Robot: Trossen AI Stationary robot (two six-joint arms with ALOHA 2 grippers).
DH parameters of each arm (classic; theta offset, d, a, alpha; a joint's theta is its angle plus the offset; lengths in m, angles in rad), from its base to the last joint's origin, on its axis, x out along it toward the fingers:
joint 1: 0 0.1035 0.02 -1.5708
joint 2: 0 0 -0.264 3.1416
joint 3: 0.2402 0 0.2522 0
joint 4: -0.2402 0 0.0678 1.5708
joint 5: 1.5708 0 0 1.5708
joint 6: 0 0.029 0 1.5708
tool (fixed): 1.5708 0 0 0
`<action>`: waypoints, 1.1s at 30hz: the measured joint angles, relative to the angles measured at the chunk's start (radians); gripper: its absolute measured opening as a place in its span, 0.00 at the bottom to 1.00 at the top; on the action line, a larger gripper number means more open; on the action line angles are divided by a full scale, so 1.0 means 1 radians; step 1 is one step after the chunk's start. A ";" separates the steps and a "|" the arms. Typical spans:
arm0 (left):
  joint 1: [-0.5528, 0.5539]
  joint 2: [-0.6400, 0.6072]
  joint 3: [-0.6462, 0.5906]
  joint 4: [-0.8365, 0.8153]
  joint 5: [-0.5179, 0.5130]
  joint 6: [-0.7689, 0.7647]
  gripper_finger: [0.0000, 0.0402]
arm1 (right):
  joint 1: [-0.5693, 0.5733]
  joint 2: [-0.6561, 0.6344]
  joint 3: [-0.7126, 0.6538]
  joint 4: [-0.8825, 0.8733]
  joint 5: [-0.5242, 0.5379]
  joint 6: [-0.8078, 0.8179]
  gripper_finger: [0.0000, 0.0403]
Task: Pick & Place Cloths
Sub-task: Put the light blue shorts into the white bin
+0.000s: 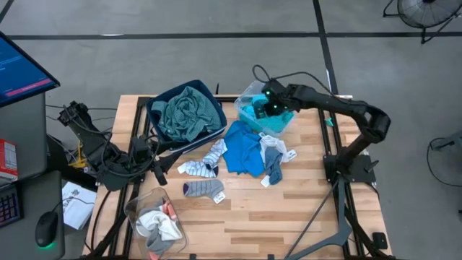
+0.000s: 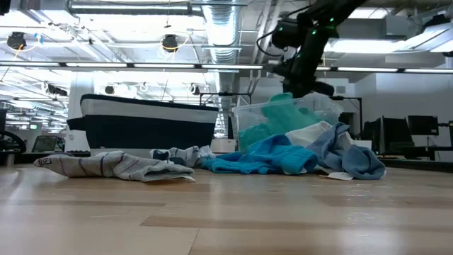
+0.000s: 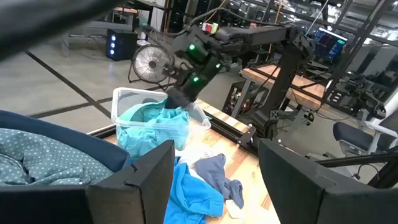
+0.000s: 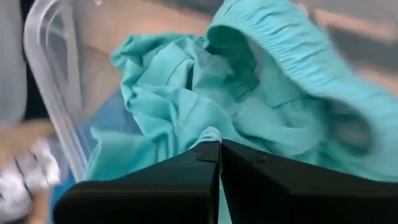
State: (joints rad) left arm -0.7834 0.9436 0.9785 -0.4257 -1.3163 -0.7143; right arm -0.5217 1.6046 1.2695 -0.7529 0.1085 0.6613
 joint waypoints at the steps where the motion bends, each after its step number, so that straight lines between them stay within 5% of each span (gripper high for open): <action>1: 0.000 0.000 0.000 0.000 0.000 0.000 0.53 | 0.004 0.020 0.001 0.006 0.000 0.053 0.00; 17: 0.000 0.000 0.000 0.001 0.000 0.000 0.53 | 0.006 0.254 0.005 0.120 -0.015 0.603 0.00; 33: 0.000 0.000 0.000 0.000 0.006 0.002 0.53 | -0.084 0.045 -0.003 0.022 0.161 0.564 0.00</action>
State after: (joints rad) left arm -0.7830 0.9439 0.9786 -0.4255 -1.3103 -0.7119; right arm -0.6052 1.6499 1.2667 -0.7311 0.2697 1.2256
